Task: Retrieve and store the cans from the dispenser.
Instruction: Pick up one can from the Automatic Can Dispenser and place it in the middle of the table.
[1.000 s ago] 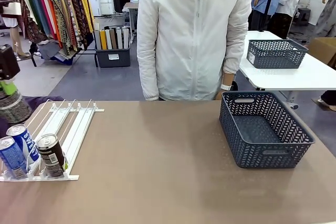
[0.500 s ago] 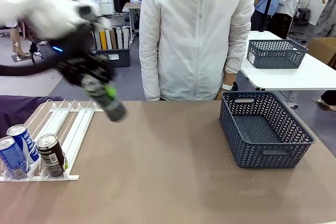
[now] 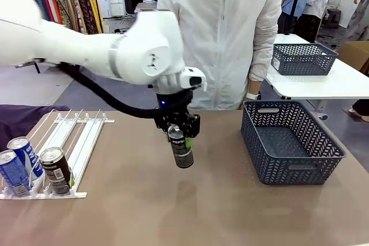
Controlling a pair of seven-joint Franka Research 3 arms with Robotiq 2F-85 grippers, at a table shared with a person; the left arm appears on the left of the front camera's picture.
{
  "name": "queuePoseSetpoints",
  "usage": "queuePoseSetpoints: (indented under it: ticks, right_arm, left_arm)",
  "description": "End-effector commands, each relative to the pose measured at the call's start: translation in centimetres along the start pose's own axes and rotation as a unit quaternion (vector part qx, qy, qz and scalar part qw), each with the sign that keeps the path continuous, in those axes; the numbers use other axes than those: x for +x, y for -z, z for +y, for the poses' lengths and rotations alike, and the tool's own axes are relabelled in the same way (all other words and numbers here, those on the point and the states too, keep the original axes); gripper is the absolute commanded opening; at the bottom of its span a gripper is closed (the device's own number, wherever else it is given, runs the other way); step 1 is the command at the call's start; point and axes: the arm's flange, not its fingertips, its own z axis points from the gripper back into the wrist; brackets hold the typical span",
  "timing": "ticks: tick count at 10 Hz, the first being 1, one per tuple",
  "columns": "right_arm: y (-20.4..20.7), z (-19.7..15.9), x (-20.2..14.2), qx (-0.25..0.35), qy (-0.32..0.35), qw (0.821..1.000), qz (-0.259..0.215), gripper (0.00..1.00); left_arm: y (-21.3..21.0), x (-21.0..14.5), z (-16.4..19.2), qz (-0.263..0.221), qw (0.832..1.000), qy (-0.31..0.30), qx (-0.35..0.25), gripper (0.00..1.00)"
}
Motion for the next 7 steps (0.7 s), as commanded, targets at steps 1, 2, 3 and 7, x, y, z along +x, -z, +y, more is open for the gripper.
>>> queuePoseSetpoints:
  ticks: [1, 2, 3, 7]
  right_arm:
    - [0.0, 0.1, 0.3, 0.009, -0.013, 1.0, -0.003, 1.0]
    - [0.0, 0.1, 0.3, 0.009, -0.013, 1.0, -0.003, 1.0]
    - [0.0, 0.1, 0.3, 0.009, -0.013, 1.0, -0.003, 1.0]
    - [0.0, 0.1, 0.3, 0.009, -0.013, 1.0, -0.003, 1.0]
  left_arm:
    - [0.3, 2.4, -0.9, 0.036, 0.998, -0.009, 0.051, 0.0]
    - [1.3, 2.9, -0.9, 0.044, 0.997, -0.009, 0.058, 0.0]
    - [1.9, 3.3, -0.8, 0.04, 0.998, -0.011, 0.05, 0.0]
    - [2.7, 3.4, -0.2, 0.045, 0.998, -0.026, 0.045, 0.0]
